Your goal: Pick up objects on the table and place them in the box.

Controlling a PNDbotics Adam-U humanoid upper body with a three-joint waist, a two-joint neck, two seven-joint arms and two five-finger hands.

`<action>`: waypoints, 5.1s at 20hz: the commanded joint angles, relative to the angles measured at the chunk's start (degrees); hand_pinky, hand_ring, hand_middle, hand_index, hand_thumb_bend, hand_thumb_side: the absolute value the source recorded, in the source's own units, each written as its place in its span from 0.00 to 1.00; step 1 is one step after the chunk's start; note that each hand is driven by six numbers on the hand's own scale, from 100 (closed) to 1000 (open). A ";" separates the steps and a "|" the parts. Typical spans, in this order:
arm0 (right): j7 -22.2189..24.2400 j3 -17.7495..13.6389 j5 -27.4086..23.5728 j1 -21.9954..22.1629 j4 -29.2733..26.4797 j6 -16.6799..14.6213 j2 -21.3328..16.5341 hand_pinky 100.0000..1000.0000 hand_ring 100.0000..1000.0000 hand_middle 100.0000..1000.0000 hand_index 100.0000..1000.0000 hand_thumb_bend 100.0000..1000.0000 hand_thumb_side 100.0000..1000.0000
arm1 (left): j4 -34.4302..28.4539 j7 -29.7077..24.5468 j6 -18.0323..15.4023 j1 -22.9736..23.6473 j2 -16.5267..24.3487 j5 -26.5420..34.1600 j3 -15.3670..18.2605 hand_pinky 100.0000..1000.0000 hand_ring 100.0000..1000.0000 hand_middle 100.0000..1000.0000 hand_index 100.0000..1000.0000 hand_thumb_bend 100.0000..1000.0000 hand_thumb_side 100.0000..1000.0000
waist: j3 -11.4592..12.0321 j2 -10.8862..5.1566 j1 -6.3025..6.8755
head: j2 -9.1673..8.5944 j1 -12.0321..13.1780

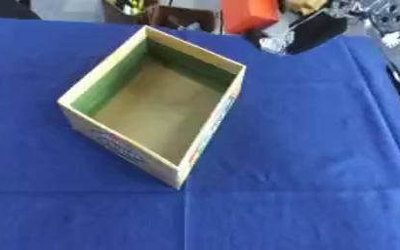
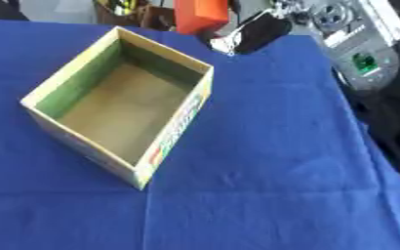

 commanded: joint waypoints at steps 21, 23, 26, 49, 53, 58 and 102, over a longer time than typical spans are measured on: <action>-9.75 -0.44 15.62 -7.73 19.13 3.22 15.66 0.64 0.50 0.21 0.33 0.00 0.25 | -1.10 -1.03 -0.07 -1.60 0.32 0.38 -0.85 0.25 0.56 0.63 0.73 0.00 0.83 | 2.03 0.92 -0.14 | -2.66 -2.91; -10.26 0.18 17.54 -7.65 20.40 2.95 16.50 0.64 0.50 0.21 0.33 0.00 0.25 | -1.10 -1.01 -0.05 -1.64 0.29 0.37 -0.83 0.25 0.56 0.63 0.73 0.00 0.83 | 2.18 0.98 -0.22 | -2.68 -2.99; -10.21 0.60 20.37 -7.45 21.43 1.73 17.67 0.64 0.50 0.21 0.33 0.00 0.25 | -1.10 -1.02 -0.02 -1.78 0.24 0.38 -0.84 0.25 0.56 0.63 0.73 0.00 0.83 | 2.28 1.12 -0.35 | -2.71 -3.05; -3.02 4.78 31.22 -8.01 17.25 -9.54 19.19 0.62 0.52 0.24 0.35 0.00 0.19 | -1.10 -0.97 0.14 -2.47 0.26 0.41 -0.85 0.25 0.57 0.63 0.73 0.00 0.83 | 2.71 1.52 -1.01 | -2.48 -3.26; -1.45 5.40 30.50 -7.99 16.08 -10.22 19.31 0.62 0.53 0.25 0.38 0.00 0.21 | -1.10 -1.10 0.25 -2.50 0.19 0.45 -0.92 0.25 0.57 0.63 0.73 0.00 0.83 | 2.99 1.45 -1.08 | -2.54 -3.46; 0.42 5.46 29.06 -7.96 14.86 -10.80 19.06 0.66 0.62 0.40 0.62 0.00 0.43 | -1.10 -1.13 0.29 -2.52 0.20 0.51 -0.90 0.26 0.57 0.63 0.73 0.00 0.83 | 2.81 1.35 -1.04 | -2.66 -3.56; 4.79 -1.13 24.55 -5.73 -2.44 -6.00 16.59 0.85 0.89 0.84 0.91 0.14 0.81 | -1.10 -1.87 0.81 -1.80 -0.17 0.45 -0.84 0.26 0.57 0.64 0.73 0.00 0.83 | 1.81 1.01 0.02 | -2.49 -3.58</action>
